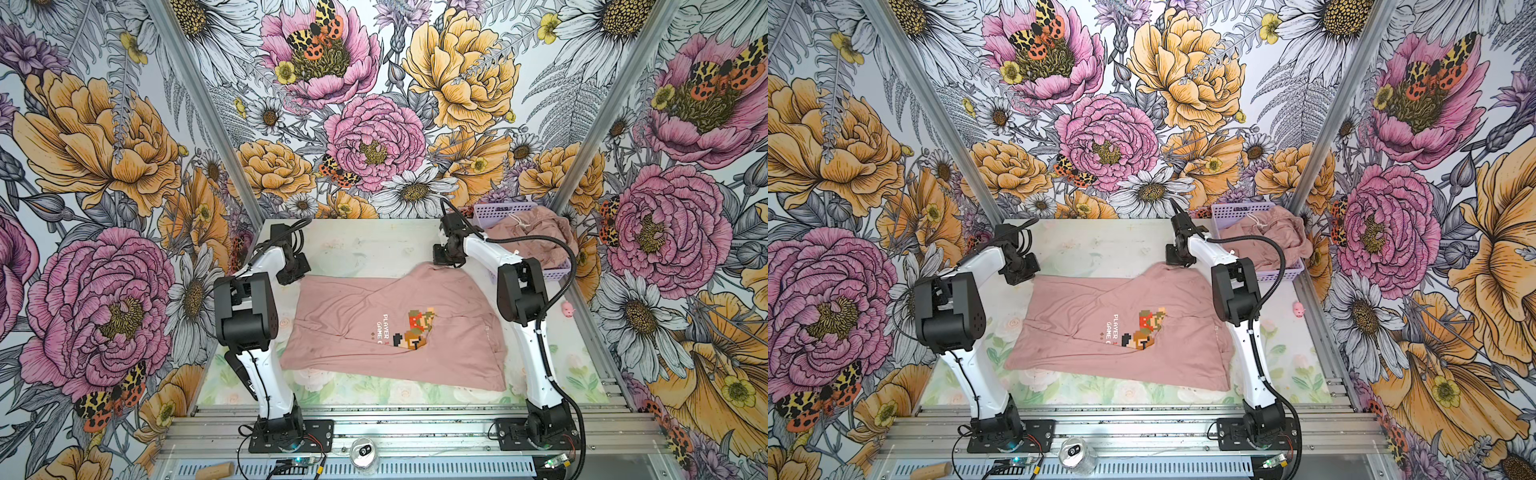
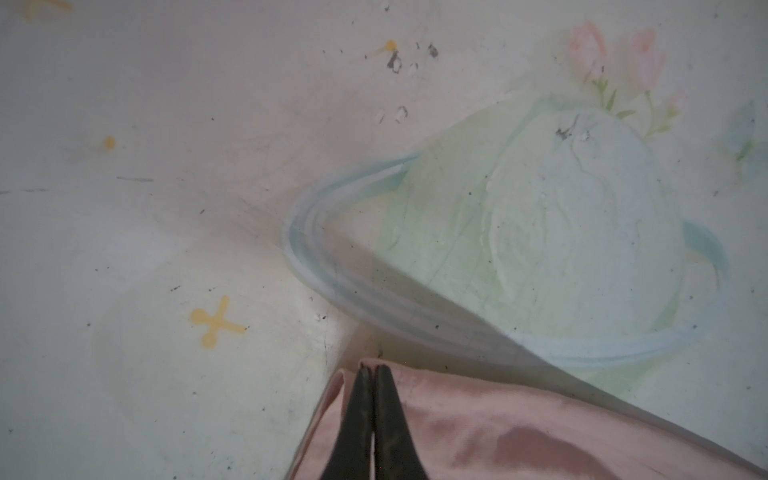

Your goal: Fold and stack the mixed laundry pile

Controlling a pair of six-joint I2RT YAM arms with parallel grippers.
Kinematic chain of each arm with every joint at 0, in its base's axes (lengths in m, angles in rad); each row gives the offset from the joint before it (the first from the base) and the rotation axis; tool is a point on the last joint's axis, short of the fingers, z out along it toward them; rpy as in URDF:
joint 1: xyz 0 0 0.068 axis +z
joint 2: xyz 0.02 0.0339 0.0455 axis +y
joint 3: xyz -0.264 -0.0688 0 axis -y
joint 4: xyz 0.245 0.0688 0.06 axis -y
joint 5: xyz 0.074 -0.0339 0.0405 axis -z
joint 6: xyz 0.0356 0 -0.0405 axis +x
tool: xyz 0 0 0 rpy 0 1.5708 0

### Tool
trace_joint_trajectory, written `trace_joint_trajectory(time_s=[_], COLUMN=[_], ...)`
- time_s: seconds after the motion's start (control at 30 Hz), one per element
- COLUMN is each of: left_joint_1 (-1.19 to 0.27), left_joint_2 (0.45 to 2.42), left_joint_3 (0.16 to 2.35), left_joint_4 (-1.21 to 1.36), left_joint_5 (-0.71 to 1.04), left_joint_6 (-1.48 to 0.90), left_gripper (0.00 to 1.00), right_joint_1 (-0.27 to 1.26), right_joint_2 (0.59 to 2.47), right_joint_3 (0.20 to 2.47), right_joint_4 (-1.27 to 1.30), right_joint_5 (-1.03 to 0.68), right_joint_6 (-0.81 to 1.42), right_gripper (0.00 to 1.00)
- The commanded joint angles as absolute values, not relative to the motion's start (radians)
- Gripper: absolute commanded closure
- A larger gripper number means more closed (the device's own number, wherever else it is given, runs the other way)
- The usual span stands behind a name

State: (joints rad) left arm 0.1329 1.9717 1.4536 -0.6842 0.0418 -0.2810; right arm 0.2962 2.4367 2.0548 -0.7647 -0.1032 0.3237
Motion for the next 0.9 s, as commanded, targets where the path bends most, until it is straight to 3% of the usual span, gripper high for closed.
trace_joint_trajectory(time_s=[0.0,0.7,0.77,0.87], left_joint_1=[0.127,0.13,0.13,0.13], left_joint_2=[1.967,1.961,1.965,1.966], left_joint_3=[1.447,1.441,1.443,1.442], left_joint_4=[-0.681,-0.681,-0.681,-0.681], left_joint_5=[0.058,0.06,0.063,0.063], left_joint_6=[-0.284,-0.281,-0.282,-0.283], left_gripper=[1.0,1.0,1.0,1.0], right_joint_1=[0.304,0.284,0.274,0.27], right_joint_2=[2.406,2.327,2.337,2.349], right_joint_3=[2.075,2.022,2.02,2.02], right_joint_4=[-0.755,-0.73,-0.73,-0.732], right_joint_5=[-0.043,-0.011,-0.027,-0.064], right_joint_6=[0.333,0.35,0.352,0.358], right_gripper=[1.0,1.0,0.77,0.61])
